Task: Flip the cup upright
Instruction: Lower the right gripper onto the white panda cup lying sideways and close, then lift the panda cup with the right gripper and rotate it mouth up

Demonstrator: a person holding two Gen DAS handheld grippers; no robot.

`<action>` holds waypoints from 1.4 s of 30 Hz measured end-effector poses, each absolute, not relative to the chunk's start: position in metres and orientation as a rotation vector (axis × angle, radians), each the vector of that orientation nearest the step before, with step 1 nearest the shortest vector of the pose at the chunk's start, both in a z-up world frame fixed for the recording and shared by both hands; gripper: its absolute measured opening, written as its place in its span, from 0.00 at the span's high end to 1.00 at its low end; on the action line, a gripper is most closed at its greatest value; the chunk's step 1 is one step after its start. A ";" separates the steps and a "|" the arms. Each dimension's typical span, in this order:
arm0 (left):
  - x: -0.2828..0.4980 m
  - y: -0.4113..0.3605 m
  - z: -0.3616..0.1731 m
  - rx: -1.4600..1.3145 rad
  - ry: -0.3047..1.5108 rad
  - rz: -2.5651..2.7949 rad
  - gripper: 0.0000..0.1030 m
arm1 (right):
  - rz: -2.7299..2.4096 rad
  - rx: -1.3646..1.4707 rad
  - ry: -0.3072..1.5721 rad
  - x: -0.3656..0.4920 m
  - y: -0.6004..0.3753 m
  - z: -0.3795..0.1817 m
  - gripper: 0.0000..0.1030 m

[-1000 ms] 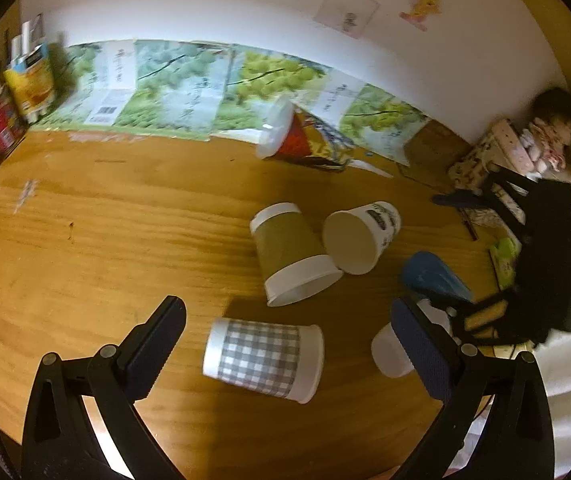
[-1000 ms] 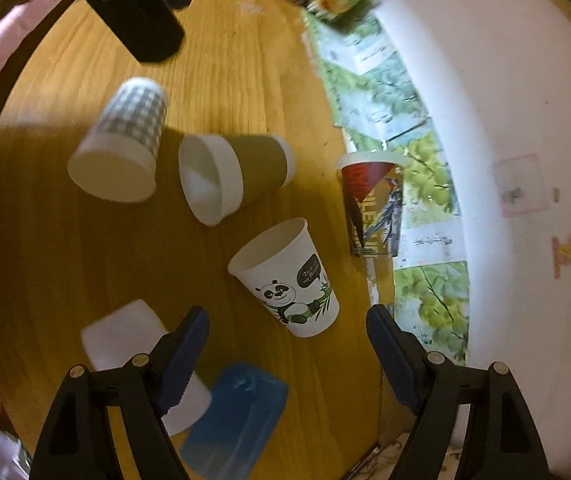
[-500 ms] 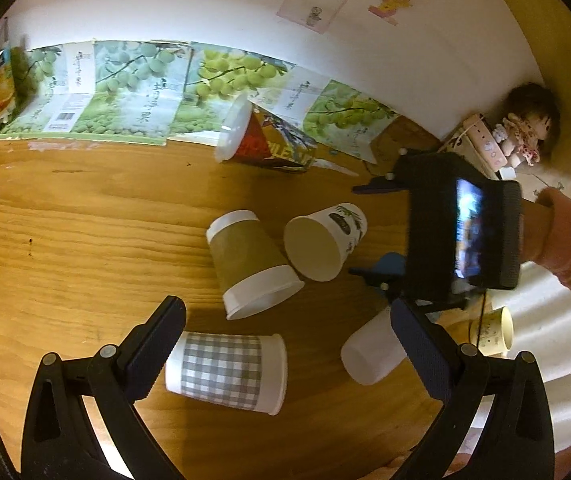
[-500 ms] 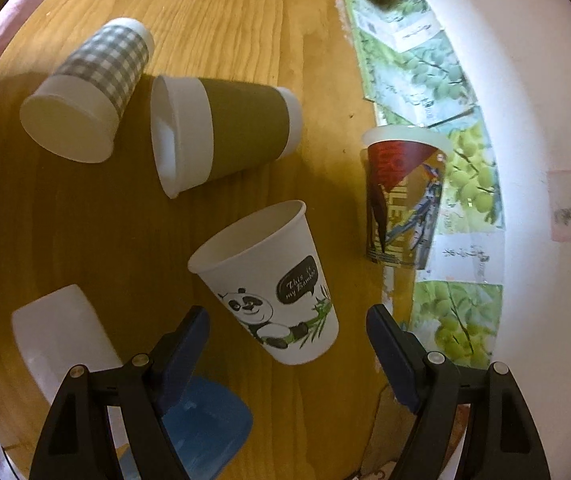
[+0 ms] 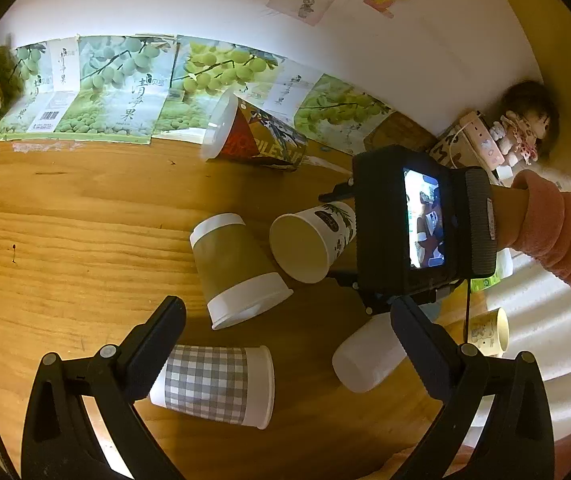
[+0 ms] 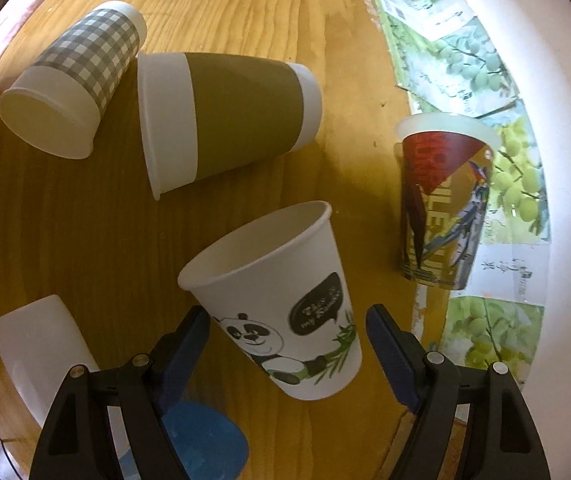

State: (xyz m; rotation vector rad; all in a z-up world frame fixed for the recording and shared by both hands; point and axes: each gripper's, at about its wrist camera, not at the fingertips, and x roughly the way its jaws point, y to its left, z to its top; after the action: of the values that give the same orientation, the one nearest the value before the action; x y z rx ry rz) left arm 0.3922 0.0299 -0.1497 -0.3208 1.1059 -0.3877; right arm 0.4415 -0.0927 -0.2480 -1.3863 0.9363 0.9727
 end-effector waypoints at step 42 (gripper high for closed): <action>0.394 0.032 -0.164 -0.531 1.031 -0.355 0.01 | 0.569 -0.033 1.445 0.465 -0.150 -0.196 0.33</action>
State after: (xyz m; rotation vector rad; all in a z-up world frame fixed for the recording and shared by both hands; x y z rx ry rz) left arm 0.3936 0.0315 -0.1644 -0.5308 1.0312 -0.3551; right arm 0.4652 -0.1499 -0.1963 -0.0330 1.4448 0.5688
